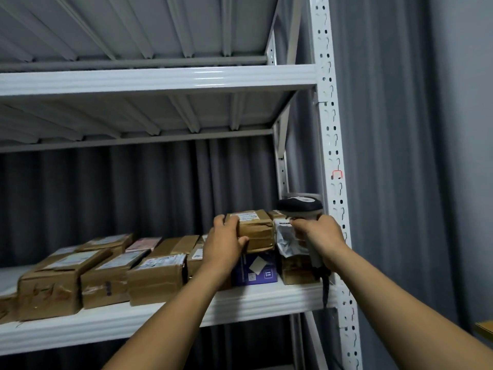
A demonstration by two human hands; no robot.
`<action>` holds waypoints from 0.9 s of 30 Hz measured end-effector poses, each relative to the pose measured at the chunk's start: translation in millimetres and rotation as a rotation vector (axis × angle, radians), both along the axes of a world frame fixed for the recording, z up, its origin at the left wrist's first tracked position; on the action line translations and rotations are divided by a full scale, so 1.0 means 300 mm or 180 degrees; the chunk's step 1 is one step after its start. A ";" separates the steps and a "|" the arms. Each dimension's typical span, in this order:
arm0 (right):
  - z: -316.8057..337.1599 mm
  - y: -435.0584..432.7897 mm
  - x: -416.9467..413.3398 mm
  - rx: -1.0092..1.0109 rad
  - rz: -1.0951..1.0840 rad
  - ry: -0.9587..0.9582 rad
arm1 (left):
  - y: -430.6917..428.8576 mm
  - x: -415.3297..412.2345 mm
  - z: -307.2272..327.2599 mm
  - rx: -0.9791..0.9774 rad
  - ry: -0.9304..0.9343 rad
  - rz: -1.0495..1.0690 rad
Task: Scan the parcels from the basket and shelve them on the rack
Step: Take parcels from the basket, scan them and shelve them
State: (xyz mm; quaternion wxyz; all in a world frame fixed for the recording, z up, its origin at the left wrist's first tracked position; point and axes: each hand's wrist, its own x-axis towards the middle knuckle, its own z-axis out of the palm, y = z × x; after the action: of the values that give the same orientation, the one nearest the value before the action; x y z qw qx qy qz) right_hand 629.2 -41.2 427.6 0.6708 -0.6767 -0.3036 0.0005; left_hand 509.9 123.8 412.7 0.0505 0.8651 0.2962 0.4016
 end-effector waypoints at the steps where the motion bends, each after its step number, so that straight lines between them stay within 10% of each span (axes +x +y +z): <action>1: -0.001 -0.012 0.011 -0.0036 -0.0027 -0.0036 | 0.009 0.014 0.007 0.0057 0.0056 0.0053; 27: -0.185 -0.106 -0.196 -0.0924 0.0329 -0.0334 | 0.022 -0.150 -0.125 0.0475 0.0674 -0.0196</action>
State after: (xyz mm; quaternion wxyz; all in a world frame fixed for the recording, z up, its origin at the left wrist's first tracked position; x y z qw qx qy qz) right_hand 570.3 -73.1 372.2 0.5482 -0.7491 -0.3693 0.0436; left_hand 464.7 130.3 375.0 -0.0332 0.9127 0.2425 0.3273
